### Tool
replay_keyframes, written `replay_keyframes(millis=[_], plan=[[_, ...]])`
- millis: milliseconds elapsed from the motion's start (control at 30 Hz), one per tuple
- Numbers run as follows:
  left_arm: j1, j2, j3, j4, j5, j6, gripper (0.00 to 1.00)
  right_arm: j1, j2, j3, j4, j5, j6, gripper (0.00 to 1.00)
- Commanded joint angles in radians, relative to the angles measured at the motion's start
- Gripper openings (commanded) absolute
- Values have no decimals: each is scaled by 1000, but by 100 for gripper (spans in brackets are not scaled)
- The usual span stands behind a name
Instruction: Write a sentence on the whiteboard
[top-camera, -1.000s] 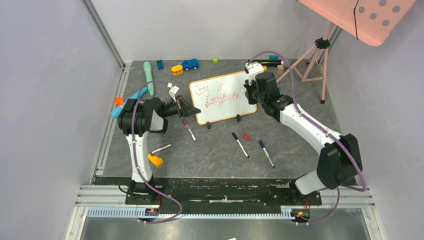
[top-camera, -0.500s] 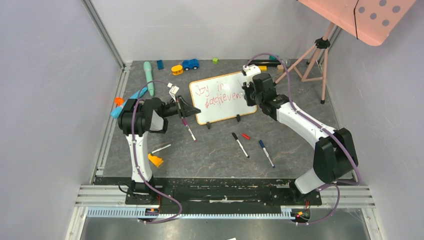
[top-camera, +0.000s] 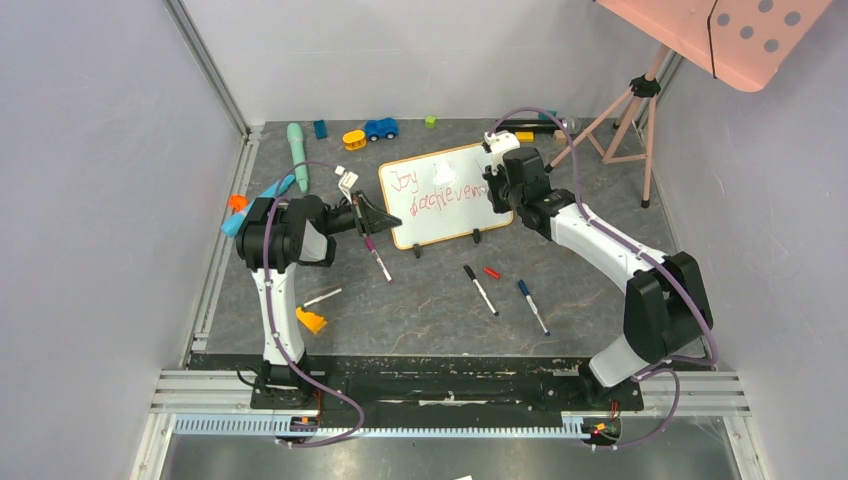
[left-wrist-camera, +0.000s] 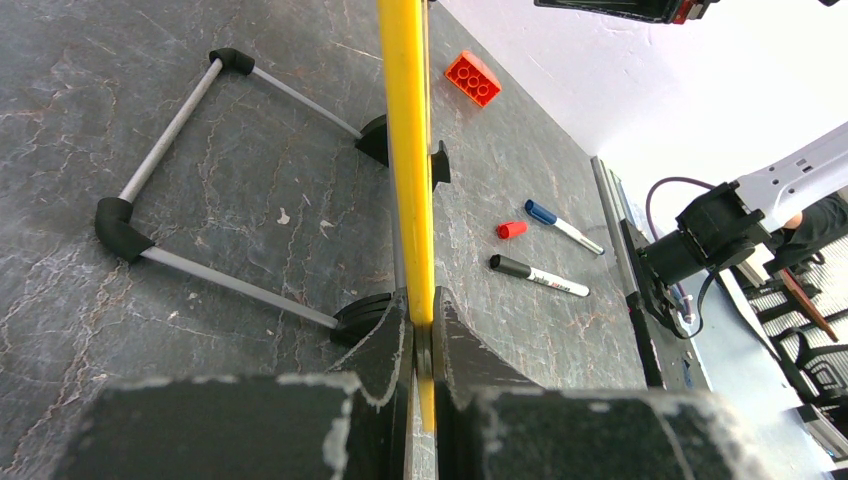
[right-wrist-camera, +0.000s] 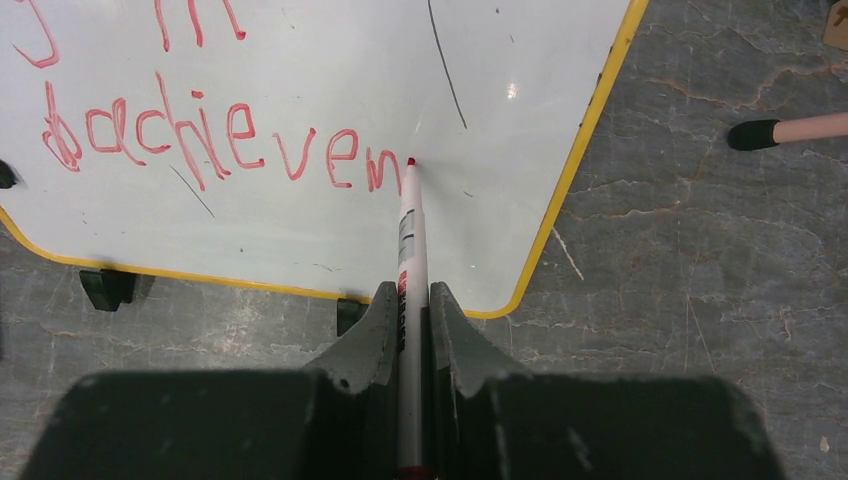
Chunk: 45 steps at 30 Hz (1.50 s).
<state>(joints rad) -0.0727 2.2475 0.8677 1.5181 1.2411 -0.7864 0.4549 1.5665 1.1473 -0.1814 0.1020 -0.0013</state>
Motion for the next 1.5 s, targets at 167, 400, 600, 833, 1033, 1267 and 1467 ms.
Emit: replay_keyframes(millis=[167,400,600,833,1033,1267,1467], plan=[[-15,47,-15,39,97,71,2,-14,15,28,10,69,-7,0],[-16,47,-15,39,97,72,2,-17,18,34,9,67,-5,0],[-15,47,-15,39,97,72,2,-18,22,51,14,62,-8,0],[-15,47,-16,39,97,71,2,-18,26,59,31,22,-5,0],[-15,47,-15,39,97,70,2,-18,29,66,35,15,-4,0],[-15,47,-15,39,98,72,2,-18,30,70,45,11,-2,0],[-15,47,-15,39,97,71,2,-18,23,59,58,-9,0,0]])
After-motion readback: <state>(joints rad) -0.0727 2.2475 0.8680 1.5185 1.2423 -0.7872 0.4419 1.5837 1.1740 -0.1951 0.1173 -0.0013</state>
